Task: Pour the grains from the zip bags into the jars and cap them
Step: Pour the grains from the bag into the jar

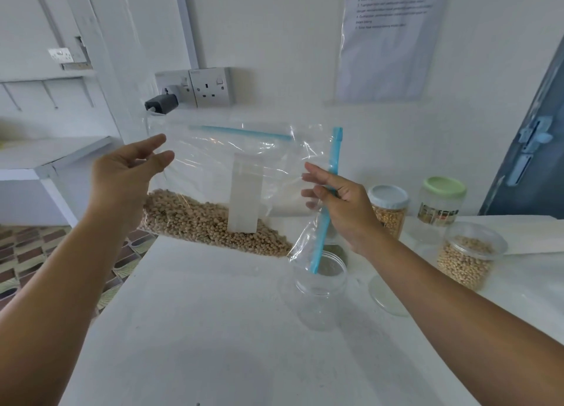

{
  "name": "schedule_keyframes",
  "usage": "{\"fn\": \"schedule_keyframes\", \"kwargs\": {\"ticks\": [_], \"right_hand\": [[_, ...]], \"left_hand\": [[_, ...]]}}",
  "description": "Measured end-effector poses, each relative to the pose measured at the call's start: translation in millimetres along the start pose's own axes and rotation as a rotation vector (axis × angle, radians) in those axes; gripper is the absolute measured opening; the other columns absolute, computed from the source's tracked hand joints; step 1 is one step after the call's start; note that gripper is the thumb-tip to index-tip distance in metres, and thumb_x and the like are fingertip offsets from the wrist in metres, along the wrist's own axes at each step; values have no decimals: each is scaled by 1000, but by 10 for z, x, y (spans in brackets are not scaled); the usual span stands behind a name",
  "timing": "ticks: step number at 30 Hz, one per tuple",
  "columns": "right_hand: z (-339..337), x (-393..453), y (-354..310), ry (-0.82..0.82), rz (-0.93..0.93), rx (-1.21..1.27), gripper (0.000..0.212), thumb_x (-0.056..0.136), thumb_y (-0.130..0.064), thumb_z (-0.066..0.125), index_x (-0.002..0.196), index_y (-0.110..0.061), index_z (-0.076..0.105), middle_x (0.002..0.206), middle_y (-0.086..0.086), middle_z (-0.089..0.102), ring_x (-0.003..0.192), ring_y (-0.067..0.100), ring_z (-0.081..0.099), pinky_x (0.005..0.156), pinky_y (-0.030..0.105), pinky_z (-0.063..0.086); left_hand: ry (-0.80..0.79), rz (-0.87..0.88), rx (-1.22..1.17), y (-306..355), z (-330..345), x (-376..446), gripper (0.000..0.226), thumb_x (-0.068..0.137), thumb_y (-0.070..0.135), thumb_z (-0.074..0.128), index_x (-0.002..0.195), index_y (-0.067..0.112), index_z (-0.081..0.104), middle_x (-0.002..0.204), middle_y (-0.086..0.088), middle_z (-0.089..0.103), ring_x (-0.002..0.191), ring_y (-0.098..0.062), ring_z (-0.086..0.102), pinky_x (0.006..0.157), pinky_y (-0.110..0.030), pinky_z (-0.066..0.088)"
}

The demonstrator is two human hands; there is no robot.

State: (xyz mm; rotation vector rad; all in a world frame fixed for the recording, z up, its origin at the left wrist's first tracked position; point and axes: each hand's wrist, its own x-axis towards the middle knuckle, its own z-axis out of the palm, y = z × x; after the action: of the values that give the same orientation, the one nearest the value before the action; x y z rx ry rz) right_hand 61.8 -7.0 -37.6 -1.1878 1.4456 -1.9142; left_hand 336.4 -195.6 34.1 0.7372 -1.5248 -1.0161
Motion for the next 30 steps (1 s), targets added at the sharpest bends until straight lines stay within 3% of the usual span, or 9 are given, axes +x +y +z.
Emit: {"fn": "schedule_keyframes", "kwargs": {"ticks": [4, 8, 12, 21, 30], "right_hand": [[-7, -50, 71, -1, 27, -18, 42, 106, 3, 49, 135, -21, 68, 123, -1, 72, 106, 21, 71, 97, 42, 60], [-6, -72, 66, -8, 13, -36, 43, 106, 4, 49, 135, -20, 68, 124, -1, 72, 110, 25, 70, 97, 39, 60], [10, -31, -2, -2, -16, -32, 45, 105, 6, 50, 132, -25, 69, 126, 1, 71, 108, 24, 71, 96, 35, 60], [41, -23, -39, 19, -8, 45, 45, 104, 6, 51, 131, -25, 69, 126, 3, 71, 106, 23, 72, 95, 32, 59], [48, -69, 8, 36, 11, 72, 45, 103, 6, 53, 124, -30, 72, 126, 2, 72, 108, 24, 73, 94, 31, 60]], "left_hand": [[-7, -19, 2, -44, 27, -103, 33, 85, 15, 82, 114, 29, 76, 97, -9, 58, 78, -6, 63, 94, -13, 51], [4, -39, 5, -31, 23, -169, 31, 86, 15, 81, 112, 30, 76, 82, -1, 61, 70, 0, 62, 98, -18, 50], [17, -50, -20, 75, 11, -135, 29, 87, 13, 81, 108, 32, 77, 80, 3, 63, 72, -1, 63, 111, -28, 48], [-13, -17, -14, 206, -10, -31, 27, 86, 14, 83, 106, 32, 80, 81, -1, 62, 73, -6, 61, 115, -35, 46], [4, 4, 20, 254, 56, -76, 27, 89, 8, 80, 108, 28, 76, 79, 4, 67, 68, 2, 62, 96, -20, 53]]}}
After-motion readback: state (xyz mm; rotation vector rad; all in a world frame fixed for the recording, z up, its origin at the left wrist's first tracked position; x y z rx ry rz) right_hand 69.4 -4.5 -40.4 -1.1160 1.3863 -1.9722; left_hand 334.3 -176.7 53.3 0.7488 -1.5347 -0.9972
